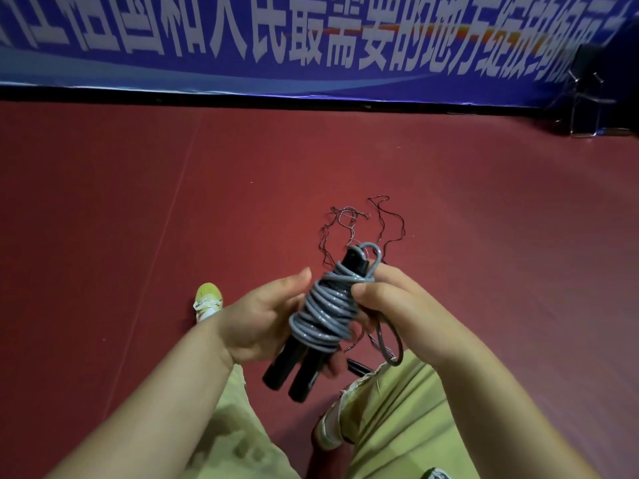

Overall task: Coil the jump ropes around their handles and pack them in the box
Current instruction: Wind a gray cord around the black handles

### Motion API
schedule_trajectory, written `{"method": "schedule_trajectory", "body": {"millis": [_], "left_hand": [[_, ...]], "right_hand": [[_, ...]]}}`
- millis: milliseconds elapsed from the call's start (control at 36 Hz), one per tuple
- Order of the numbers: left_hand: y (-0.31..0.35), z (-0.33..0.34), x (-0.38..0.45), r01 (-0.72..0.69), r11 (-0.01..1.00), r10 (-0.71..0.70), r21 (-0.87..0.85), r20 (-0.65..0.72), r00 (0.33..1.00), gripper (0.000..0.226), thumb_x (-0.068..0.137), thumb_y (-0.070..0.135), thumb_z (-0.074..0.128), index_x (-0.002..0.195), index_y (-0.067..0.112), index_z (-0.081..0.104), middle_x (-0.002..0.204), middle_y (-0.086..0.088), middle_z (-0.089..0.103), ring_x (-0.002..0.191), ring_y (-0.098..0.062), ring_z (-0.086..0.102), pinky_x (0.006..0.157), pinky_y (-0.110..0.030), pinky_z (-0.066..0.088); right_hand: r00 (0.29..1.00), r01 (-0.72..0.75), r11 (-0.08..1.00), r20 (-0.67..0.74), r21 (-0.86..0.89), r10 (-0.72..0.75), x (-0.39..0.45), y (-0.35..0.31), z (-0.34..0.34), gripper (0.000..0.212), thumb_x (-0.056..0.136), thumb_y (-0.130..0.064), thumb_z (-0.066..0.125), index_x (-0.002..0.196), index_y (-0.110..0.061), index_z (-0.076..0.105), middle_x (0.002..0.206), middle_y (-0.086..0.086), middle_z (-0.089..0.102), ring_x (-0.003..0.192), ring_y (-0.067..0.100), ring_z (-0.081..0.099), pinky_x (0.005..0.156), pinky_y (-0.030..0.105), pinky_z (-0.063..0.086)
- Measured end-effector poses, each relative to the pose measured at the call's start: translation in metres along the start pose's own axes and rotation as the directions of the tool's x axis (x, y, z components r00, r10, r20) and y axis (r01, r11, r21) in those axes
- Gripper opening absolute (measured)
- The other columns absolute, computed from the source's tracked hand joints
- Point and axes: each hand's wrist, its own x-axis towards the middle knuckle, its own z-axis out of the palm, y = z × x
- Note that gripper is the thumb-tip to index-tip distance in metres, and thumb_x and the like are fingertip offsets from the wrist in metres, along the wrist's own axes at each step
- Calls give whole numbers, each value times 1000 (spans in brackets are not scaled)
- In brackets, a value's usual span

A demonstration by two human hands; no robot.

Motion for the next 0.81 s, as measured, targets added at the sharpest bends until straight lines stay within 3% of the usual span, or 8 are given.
{"method": "schedule_trajectory", "body": {"millis": [83, 222, 278, 333, 417, 500, 667, 806], "left_hand": [[-5, 2, 5, 30, 993, -30, -112, 1, 1000, 67, 54, 71, 75, 83, 11, 75, 73, -10, 68, 56, -21, 64, 57, -32, 54], [-7, 2, 5, 97, 994, -87, 45, -185, 979, 73, 59, 76, 56, 75, 6, 66, 59, -11, 56, 47, -20, 52, 51, -28, 48], [-6, 2, 6, 75, 996, -64, 41, -224, 972, 72, 66, 75, 51, 76, 6, 64, 59, -11, 54, 48, -20, 49, 52, -27, 45], [-3, 0, 4, 39, 999, -39, -2, -230, 972, 71, 71, 73, 44, 78, 6, 63, 60, -9, 53, 48, -19, 48, 52, -27, 43], [1, -5, 2, -11, 997, -6, -74, -232, 973, 73, 66, 75, 44, 78, 6, 63, 60, -8, 51, 48, -18, 47, 52, -28, 43], [1, -12, 2, -67, 992, 35, -109, -276, 960, 74, 63, 78, 47, 77, 8, 63, 60, -7, 49, 48, -17, 46, 50, -27, 40], [-4, -15, 5, -113, 990, 77, -84, -345, 936, 74, 72, 77, 41, 79, 6, 61, 62, -7, 50, 49, -17, 46, 50, -26, 41], [-9, -13, 8, -109, 994, 108, 25, -462, 880, 74, 75, 76, 41, 80, 6, 63, 63, -10, 52, 50, -19, 47, 50, -27, 44]], "right_hand": [[999, -22, 997, 26, -73, 24, -2, -5, -3, 28, 75, -41, 58, 83, -15, 56, 65, -10, 47, 60, 10, 43, 57, 26, 37], [979, -138, 980, 131, -144, 157, -9, -7, -17, 21, 87, -47, 58, 99, -30, 59, 70, -20, 59, 67, 5, 54, 66, 25, 46], [968, -133, 980, 193, -149, 160, -10, -10, -21, 24, 86, -39, 61, 108, -32, 56, 81, -23, 62, 73, 1, 56, 69, 20, 46], [963, -170, 972, 183, -160, 199, -9, -8, -26, 44, 77, -42, 70, 116, -27, 57, 91, -8, 61, 80, 7, 56, 74, 25, 47], [967, -203, 959, 112, -199, 228, -9, -2, -32, 42, 69, -40, 75, 106, -25, 62, 81, -1, 60, 74, 15, 57, 74, 38, 48], [985, -163, 966, 15, -201, 170, -9, 2, -33, 20, 70, -31, 73, 87, -23, 67, 74, 2, 62, 66, 18, 53, 64, 38, 43], [988, -79, 996, -134, -48, 72, -11, 4, -29, 7, 73, -27, 66, 68, -25, 63, 66, -2, 53, 69, 22, 42, 70, 41, 35], [978, 33, 999, -209, 33, -25, -10, 3, -23, 10, 67, -33, 66, 68, -25, 60, 82, 1, 56, 74, 17, 45, 75, 33, 37]]}}
